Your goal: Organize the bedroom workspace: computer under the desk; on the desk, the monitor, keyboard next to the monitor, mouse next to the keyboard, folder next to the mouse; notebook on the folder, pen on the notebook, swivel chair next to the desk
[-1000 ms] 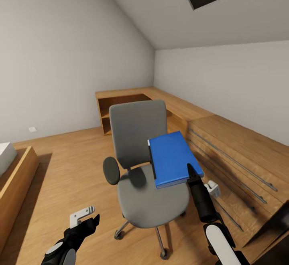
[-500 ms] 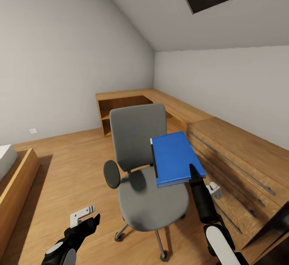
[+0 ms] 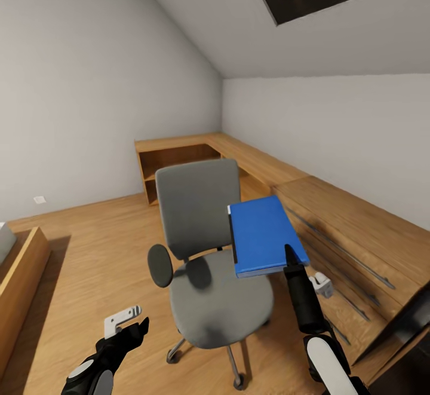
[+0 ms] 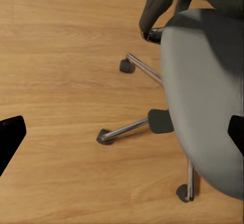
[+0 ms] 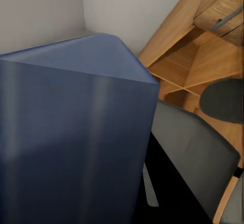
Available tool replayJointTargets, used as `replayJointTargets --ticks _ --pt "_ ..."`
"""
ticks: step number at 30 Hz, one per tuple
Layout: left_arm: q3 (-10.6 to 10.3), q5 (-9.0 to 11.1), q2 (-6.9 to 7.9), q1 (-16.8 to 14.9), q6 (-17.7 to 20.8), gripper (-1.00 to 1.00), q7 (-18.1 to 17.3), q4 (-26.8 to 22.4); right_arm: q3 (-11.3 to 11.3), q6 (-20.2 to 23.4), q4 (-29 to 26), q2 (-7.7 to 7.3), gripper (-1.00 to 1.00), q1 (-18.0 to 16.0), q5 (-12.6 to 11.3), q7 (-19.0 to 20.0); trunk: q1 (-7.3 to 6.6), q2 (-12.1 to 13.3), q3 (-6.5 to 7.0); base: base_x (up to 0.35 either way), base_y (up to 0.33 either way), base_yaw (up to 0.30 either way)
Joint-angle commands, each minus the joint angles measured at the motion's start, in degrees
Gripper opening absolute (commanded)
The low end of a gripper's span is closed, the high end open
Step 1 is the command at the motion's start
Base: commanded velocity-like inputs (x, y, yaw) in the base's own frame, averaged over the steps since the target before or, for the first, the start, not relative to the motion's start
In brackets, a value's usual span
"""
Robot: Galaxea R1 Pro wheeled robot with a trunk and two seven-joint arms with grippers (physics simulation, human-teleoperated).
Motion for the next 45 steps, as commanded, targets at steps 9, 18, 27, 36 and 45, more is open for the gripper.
replayJointTargets --ticks 9,18,27,36,45 --pt "0.0 0.6 -0.03 0.0 0.2 1.00 0.4 -0.2 0.2 -0.4 0.0 -0.18 -1.00 -0.1 -0.4 0.0 -1.99 3.6 1.34 0.000 0.000 -0.075" --pt "-0.7 0.6 -0.14 0.0 0.2 1.00 0.4 -0.1 0.2 -4.2 0.0 -0.05 -1.00 0.8 -0.5 -0.1 -3.96 7.2 2.95 0.000 0.000 -0.002" --pt "-5.8 0.0 -0.11 0.0 0.2 1.00 0.8 0.8 0.2 -4.3 0.0 0.02 -1.00 0.8 -0.4 -0.3 -5.94 10.8 4.57 0.000 0.000 0.000" --pt "-8.8 -1.4 -0.17 0.0 0.3 1.00 0.9 4.1 0.1 -4.4 0.3 -0.09 -1.00 0.8 -0.4 -1.5 -7.92 14.4 5.87 0.000 0.000 -0.096" --pt "-9.1 -1.5 -0.27 0.0 0.3 1.00 0.9 5.5 0.0 -5.2 0.4 -0.18 -1.00 0.8 -0.4 -1.8 -9.89 18.0 6.91 0.000 0.000 -0.181"
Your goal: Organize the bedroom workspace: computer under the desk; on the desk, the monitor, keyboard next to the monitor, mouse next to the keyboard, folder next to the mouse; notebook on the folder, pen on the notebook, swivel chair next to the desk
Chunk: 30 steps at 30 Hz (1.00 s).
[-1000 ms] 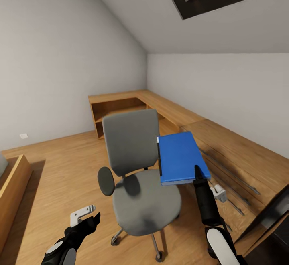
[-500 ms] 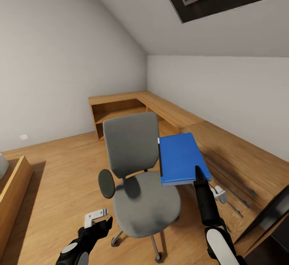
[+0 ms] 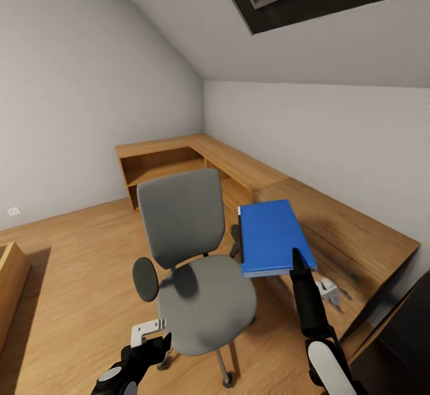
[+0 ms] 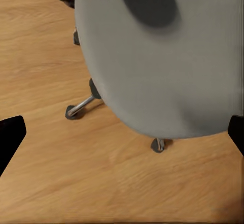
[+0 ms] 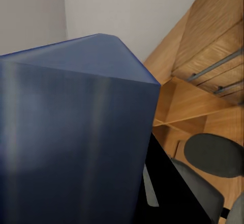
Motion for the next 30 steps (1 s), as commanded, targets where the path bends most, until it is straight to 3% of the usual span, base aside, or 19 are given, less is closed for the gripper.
replayJointTargets --ticks 1,7,15,30 --pt "-0.1 0.6 0.00 0.0 0.2 1.00 0.5 -0.1 0.2 -0.4 0.0 -0.08 -1.00 -0.1 -0.2 -0.3 -0.23 0.4 0.06 0.000 0.000 -0.187" --pt "-0.1 0.6 -0.02 0.0 0.1 1.00 0.5 0.0 0.0 -0.5 -0.1 -0.22 -1.00 -0.1 -0.2 -3.0 -1.54 2.8 0.74 0.000 0.000 -0.191" --pt "-0.1 -2.3 -0.10 0.0 0.1 1.00 0.5 0.0 -0.1 -0.5 -0.1 -0.41 -1.00 -0.1 -0.2 -3.7 -3.30 6.0 1.66 0.000 0.000 -0.197" --pt "-0.1 -2.7 -0.17 0.0 0.1 1.00 0.5 0.1 -2.2 -0.5 -0.1 -0.43 -1.00 -0.1 -0.2 -3.8 -6.60 12.0 3.37 0.000 0.000 -0.198"
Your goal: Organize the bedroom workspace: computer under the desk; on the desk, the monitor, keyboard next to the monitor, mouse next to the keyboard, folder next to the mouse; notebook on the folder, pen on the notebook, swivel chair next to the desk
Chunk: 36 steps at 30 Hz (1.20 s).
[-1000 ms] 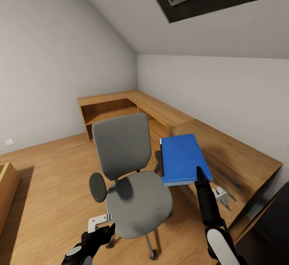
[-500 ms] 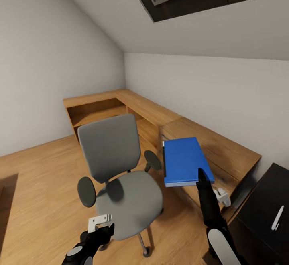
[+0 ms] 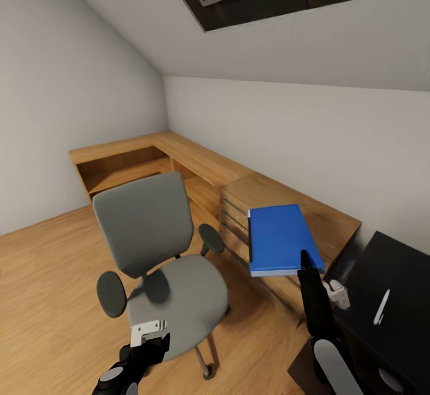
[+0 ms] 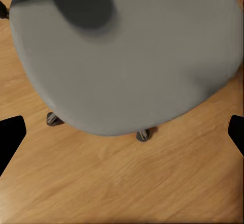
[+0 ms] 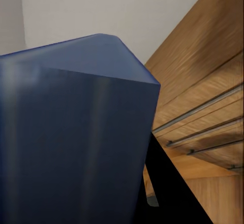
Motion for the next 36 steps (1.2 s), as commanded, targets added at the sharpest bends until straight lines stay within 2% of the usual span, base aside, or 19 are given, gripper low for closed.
replayJointTargets --ticks 1,4,6,9,13,23,36 --pt "-0.1 0.6 -0.02 0.0 0.2 1.00 0.5 -0.1 0.2 -0.4 0.0 -0.07 -1.00 -0.1 -0.2 -0.3 -0.22 0.4 0.06 0.000 0.000 -0.198" --pt "-0.1 0.6 -0.09 0.0 0.2 1.00 0.5 -0.1 -0.2 -0.4 0.0 -0.07 -1.00 -0.1 -0.2 -0.3 -0.88 1.6 0.40 0.000 0.000 -0.198" --pt "-1.0 0.6 -0.08 0.0 0.2 1.00 0.6 -0.1 -0.6 -0.4 0.0 -0.07 -1.00 -0.1 -0.2 -0.3 -1.32 2.4 0.63 0.000 0.000 -0.199" --pt "-4.1 0.5 0.04 0.0 0.2 1.00 0.7 -0.1 -1.2 -0.4 0.0 -0.07 -1.00 -0.1 -0.2 -0.3 -1.54 2.8 0.61 0.000 0.000 -0.200" --pt "-5.0 0.4 0.15 0.0 0.2 1.00 0.7 -0.1 -1.4 -0.4 0.0 -0.07 -1.00 -0.1 -0.2 -0.3 -1.54 2.8 0.35 0.000 0.000 -0.201" --pt "-5.2 0.4 0.24 0.0 0.2 1.00 0.7 -0.1 -2.8 -0.4 0.0 -0.07 -1.00 -0.1 -0.2 -0.3 -1.54 2.8 -0.29 0.000 0.000 -0.205" --pt "-5.2 0.4 0.33 0.0 0.1 1.00 0.5 0.3 -3.1 -0.4 0.0 -0.07 -1.00 -0.1 -0.2 -0.3 -1.54 2.8 -1.10 0.000 0.000 -0.213"
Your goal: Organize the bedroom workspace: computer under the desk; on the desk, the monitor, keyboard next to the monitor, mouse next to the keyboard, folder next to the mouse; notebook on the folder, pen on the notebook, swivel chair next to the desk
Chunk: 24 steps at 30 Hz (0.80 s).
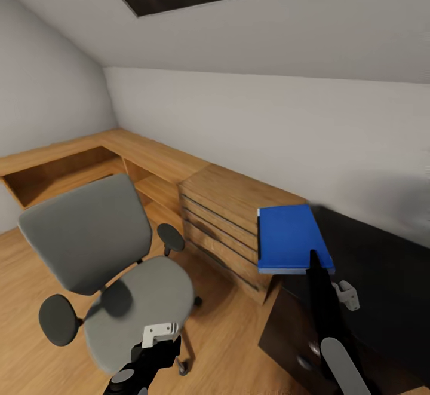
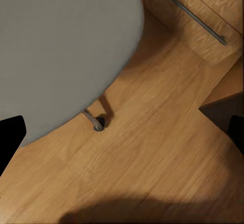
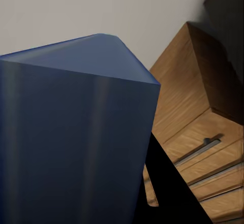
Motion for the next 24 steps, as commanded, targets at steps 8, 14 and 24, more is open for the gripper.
replayJointTargets --ticks 8,14,24 --pt "-0.1 0.6 -0.06 0.0 0.2 1.00 0.5 0.3 -1.4 -0.3 -0.1 -0.07 -1.00 0.0 -0.2 -0.3 0.00 0.0 -0.55 0.000 0.000 -0.216" --pt "-1.2 0.6 -0.07 0.0 0.2 1.00 0.4 0.3 -2.1 -0.3 -0.1 -0.07 -1.00 -0.1 -0.2 -0.3 0.00 0.0 -0.92 0.000 0.000 -0.217" --pt "-3.0 0.6 0.01 0.0 0.2 1.00 0.6 0.3 -2.8 -0.2 -0.1 -0.14 -1.00 -0.1 -0.2 -0.2 -1.97 3.6 0.07 0.000 0.000 -0.193"
